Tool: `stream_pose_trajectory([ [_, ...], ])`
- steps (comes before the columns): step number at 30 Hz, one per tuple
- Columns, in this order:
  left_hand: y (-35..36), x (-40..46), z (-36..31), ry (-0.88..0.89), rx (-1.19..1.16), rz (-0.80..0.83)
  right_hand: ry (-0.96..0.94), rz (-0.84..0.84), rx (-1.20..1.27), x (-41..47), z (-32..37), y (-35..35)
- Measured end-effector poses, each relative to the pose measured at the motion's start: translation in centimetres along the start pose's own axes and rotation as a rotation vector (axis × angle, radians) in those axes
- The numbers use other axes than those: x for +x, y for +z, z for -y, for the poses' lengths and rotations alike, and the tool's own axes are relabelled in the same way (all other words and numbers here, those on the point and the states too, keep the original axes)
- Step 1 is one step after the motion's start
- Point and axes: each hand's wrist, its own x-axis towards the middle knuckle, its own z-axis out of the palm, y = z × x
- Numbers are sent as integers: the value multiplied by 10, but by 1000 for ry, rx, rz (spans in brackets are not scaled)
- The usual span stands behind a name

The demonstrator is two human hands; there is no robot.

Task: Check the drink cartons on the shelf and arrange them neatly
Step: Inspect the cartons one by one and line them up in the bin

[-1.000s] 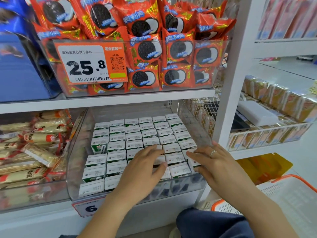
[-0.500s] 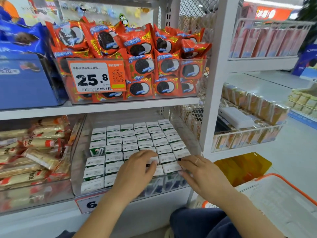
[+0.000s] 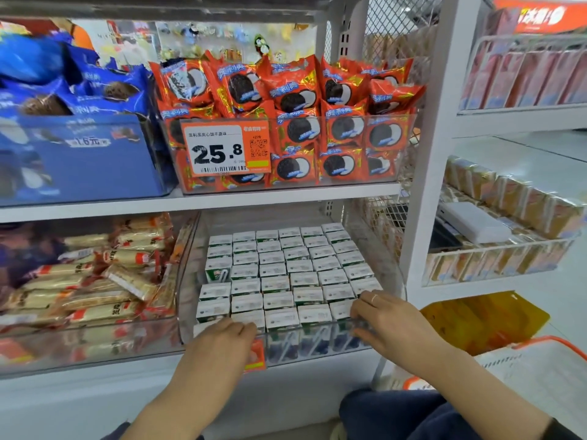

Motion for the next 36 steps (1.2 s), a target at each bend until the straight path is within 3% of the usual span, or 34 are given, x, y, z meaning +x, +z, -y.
stream_pose_trajectory([
  [8, 32, -7, 7, 7, -32, -325, -34, -100, 69, -2, 2, 0],
  [14, 34, 0, 11, -58, -89, -416, 19, -212, 142, 7, 2, -2],
  [26, 28, 36, 30, -212, -144, -365, 90, -334, 212, 52, -12, 24],
  [32, 32, 30, 21, -225, -73, -290, 54, -176, 202, 40, -16, 38],
  [36, 30, 25, 16, -225, -129, -233, 125, -162, 185, 37, -9, 27],
])
